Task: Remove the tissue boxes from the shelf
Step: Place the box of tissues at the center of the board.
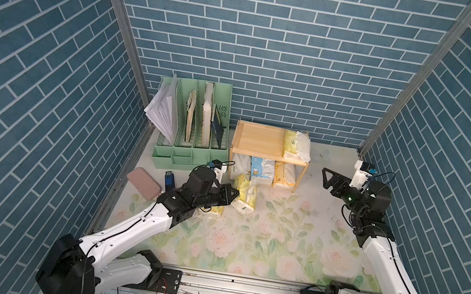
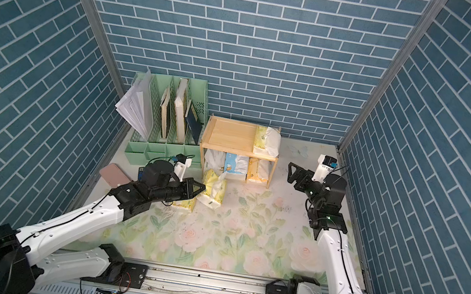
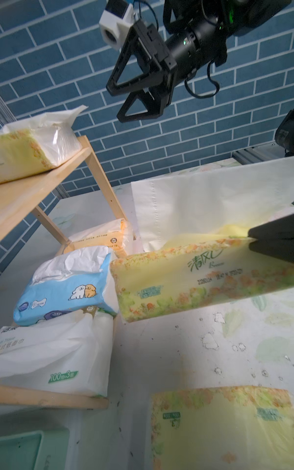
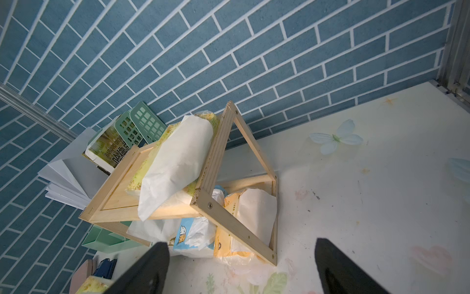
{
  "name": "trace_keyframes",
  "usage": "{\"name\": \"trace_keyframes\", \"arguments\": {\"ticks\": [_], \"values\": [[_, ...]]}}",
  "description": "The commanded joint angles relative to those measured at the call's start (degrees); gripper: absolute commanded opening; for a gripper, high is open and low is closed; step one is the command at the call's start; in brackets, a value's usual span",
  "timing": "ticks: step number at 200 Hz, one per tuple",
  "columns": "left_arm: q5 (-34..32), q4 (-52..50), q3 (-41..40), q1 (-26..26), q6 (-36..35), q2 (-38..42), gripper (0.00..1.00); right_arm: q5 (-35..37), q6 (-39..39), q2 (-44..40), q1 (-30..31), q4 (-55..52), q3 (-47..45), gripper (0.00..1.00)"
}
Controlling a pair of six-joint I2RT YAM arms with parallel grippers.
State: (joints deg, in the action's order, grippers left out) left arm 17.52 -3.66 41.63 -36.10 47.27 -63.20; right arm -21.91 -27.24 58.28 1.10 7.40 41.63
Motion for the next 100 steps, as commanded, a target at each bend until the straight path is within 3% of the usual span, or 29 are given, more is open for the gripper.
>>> {"name": "trace_keyframes", "arguments": {"ticks": [1, 41, 100], "values": [[-3.59, 3.30, -1.02, -0.42, 0.15, -0.94, 0.00, -0.51, -1.14, -0.74, 0.12, 0.74, 0.30, 0.93], [-0.58, 6.77, -1.75, -0.75, 0.12, -6.04, 0.00, -0.41, -0.90, -1.23, 0.08, 0.07, 0.47, 0.93], [-2.39, 6.03, -1.04, -1.34, -0.46, -12.59, 0.00, -0.15, -0.79, -1.16, 0.14, -0.29, 0.03, 0.93]]}}
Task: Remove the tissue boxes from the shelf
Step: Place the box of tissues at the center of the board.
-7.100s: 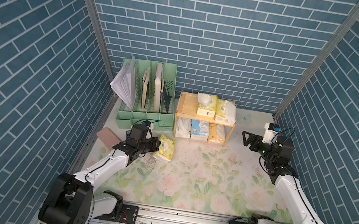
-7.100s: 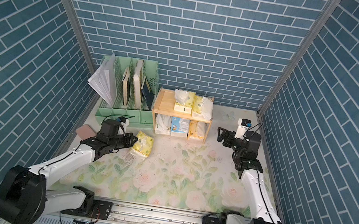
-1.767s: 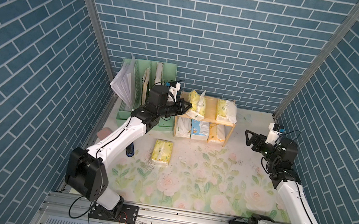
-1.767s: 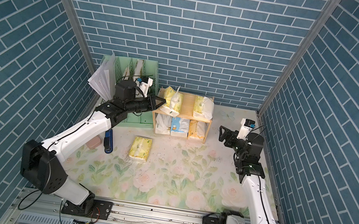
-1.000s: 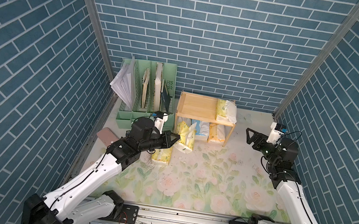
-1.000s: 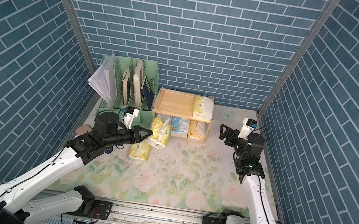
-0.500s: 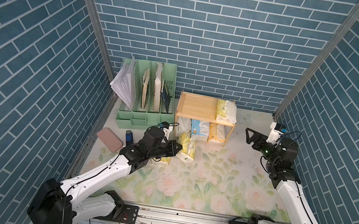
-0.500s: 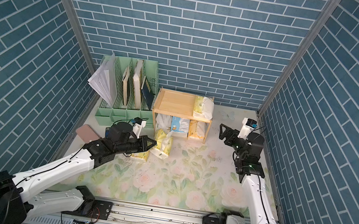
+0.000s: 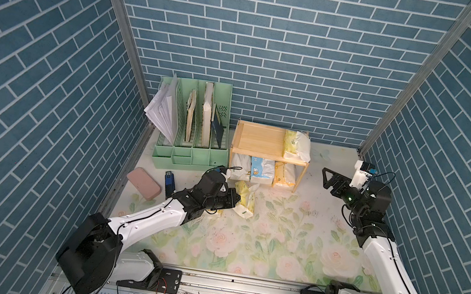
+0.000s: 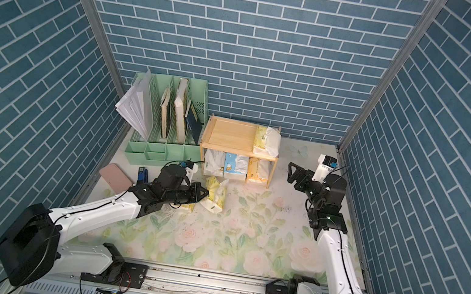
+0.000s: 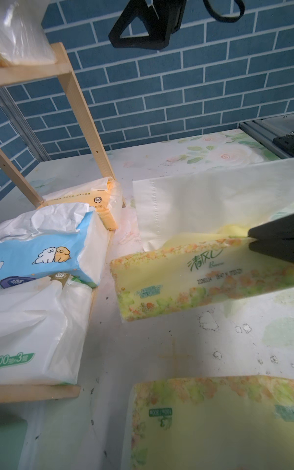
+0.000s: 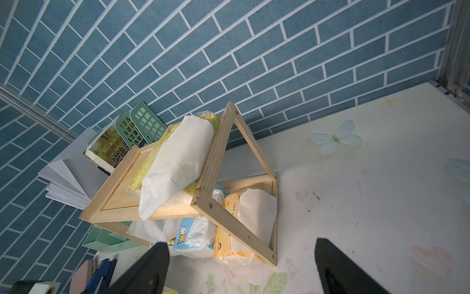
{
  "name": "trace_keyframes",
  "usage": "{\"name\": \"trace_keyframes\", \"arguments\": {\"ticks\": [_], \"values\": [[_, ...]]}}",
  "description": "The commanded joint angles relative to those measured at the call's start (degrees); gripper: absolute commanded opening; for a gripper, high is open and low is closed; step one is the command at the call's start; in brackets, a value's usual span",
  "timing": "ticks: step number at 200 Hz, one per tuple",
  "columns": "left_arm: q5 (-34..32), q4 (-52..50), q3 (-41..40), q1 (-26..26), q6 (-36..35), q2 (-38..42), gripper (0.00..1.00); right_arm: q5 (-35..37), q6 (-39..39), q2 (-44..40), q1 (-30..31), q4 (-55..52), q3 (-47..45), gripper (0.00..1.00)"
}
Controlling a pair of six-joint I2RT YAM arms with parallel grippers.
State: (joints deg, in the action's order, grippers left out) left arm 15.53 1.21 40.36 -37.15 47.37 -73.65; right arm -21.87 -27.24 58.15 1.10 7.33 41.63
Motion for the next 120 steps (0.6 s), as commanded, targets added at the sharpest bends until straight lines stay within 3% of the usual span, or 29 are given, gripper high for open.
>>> {"name": "trace_keyframes", "arguments": {"ticks": [1, 120], "values": [[-0.36, 1.16, 0.19, -0.30, -0.59, -2.26, 0.00, -0.15, -0.79, -1.07, 0.09, -0.22, 0.03, 0.93], [-4.51, -3.82, 0.26, -1.33, -1.77, -6.47, 0.00, 0.73, 1.54, -1.09, 0.07, -2.29, 1.22, 0.93]]}}
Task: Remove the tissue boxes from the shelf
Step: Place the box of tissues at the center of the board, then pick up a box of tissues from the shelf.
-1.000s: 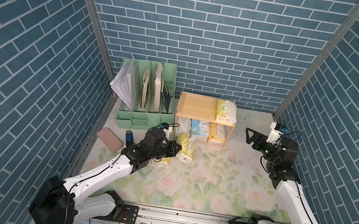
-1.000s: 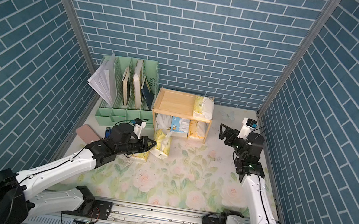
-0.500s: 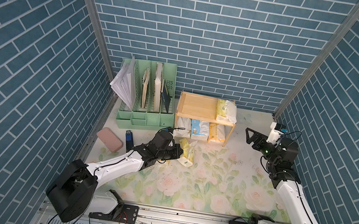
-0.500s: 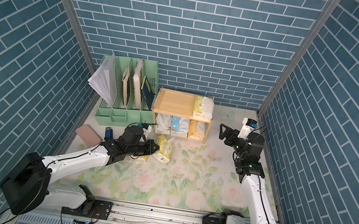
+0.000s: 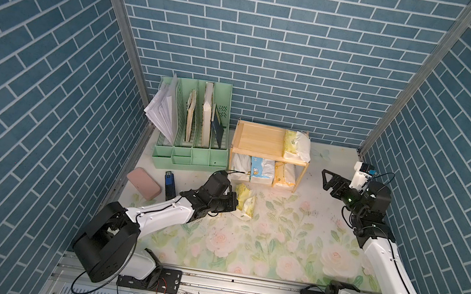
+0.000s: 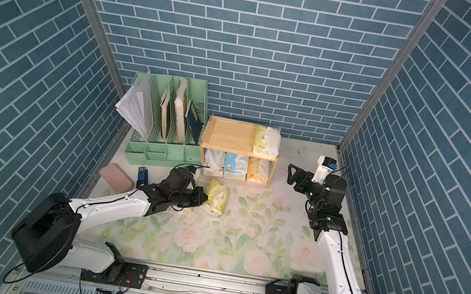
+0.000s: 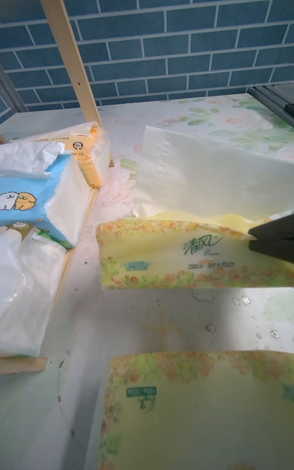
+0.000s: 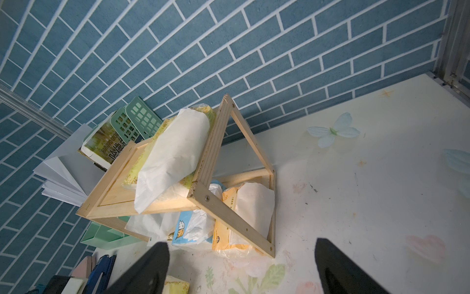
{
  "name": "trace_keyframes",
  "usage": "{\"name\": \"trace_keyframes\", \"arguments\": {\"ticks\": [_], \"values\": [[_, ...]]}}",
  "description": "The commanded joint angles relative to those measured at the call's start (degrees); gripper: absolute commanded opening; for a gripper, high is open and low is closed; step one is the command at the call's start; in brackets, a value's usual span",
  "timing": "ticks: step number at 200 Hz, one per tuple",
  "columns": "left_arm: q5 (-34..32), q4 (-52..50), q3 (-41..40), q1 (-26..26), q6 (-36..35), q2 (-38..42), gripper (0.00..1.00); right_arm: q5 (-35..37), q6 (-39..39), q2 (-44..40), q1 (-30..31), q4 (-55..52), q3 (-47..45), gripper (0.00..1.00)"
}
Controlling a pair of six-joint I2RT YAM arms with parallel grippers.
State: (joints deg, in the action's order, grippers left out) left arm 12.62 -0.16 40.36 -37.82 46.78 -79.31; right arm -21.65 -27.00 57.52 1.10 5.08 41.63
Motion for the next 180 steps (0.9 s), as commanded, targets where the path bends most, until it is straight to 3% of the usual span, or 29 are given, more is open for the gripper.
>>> {"name": "trace_keyframes", "arguments": {"ticks": [1, 24, 103, 140, 180], "values": [[-1.67, -2.46, 0.25, -0.66, -1.22, -0.83, 0.00, 0.53, 1.32, -0.47, 0.10, -0.06, 1.24, 0.93], [-2.31, -2.35, -0.50, -0.83, -0.67, -0.63, 0.01, 0.56, 1.52, -0.25, 0.09, -0.21, 1.50, 0.93], [-6.00, -7.30, 0.56, -1.02, -0.96, 1.05, 0.24, 3.42, 5.53, 1.21, 0.03, -7.80, 6.65, 0.93], [-12.94, -13.58, 4.27, -0.94, -4.11, 3.36, 0.33, 4.55, 6.24, 1.43, 0.12, -11.43, 8.78, 0.93], [-13.25, -15.48, 7.67, -0.76, -5.28, 4.48, 0.43, 5.64, 6.97, 2.78, 1.09, -15.41, 11.65, 0.92]]}}
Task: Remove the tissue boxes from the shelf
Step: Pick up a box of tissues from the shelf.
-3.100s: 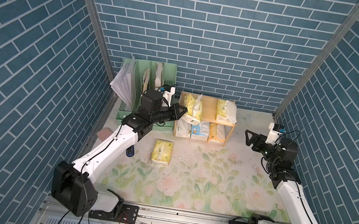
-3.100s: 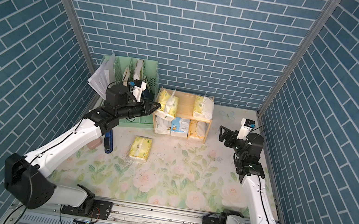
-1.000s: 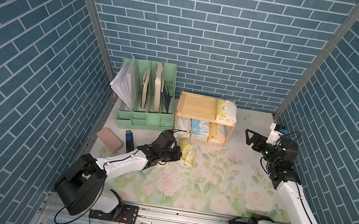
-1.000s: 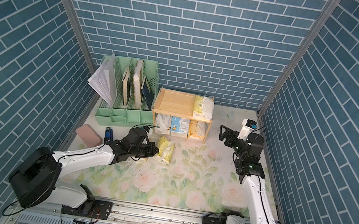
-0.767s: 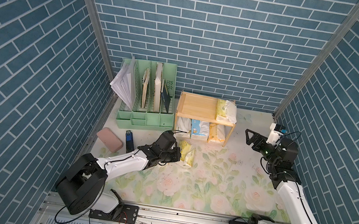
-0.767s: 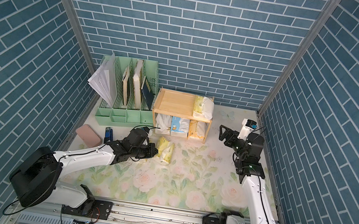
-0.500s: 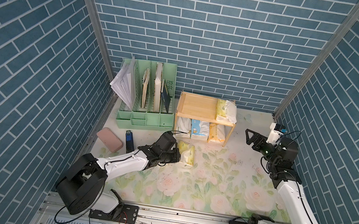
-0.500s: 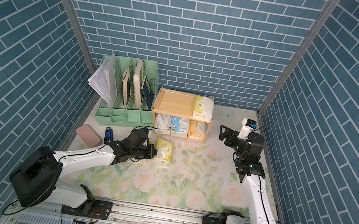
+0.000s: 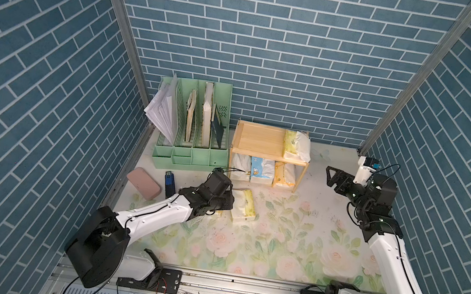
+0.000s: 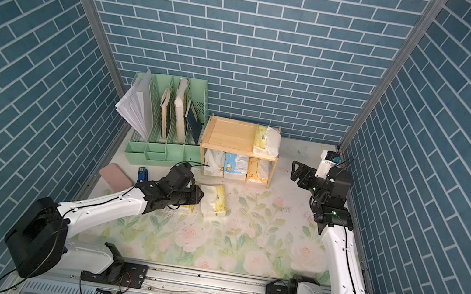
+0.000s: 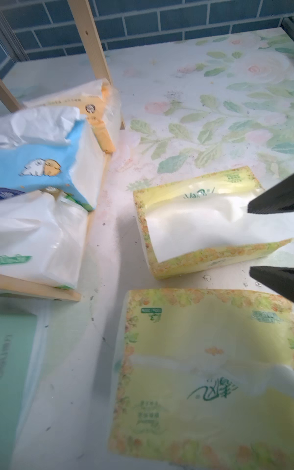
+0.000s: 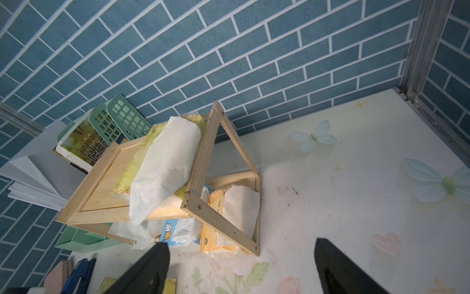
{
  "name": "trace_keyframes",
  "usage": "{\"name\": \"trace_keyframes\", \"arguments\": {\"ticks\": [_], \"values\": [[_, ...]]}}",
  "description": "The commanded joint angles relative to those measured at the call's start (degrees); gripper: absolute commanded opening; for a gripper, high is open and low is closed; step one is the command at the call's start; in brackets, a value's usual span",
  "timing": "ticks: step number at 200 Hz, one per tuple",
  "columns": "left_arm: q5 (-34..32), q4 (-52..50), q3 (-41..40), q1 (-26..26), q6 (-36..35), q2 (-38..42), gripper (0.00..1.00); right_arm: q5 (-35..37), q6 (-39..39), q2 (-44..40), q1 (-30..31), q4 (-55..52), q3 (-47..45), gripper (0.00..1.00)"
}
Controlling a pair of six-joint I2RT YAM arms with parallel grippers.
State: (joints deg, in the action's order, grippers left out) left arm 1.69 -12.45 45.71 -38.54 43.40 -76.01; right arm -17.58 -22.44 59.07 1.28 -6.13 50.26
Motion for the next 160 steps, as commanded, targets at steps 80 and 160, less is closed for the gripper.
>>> {"name": "trace_keyframes", "arguments": {"ticks": [80, 160], "values": [[-11.16, -3.97, 6.62, 3.55, -6.35, 8.88, 0.77, 12.91, 5.77, 7.94, 11.88, -15.69, 18.83, 0.97], [-11.98, 0.08, 9.93, 4.16, -6.87, 8.58, 1.00, 33.35, 13.05, 24.93, 28.51, -29.75, 44.31, 0.87]]}}
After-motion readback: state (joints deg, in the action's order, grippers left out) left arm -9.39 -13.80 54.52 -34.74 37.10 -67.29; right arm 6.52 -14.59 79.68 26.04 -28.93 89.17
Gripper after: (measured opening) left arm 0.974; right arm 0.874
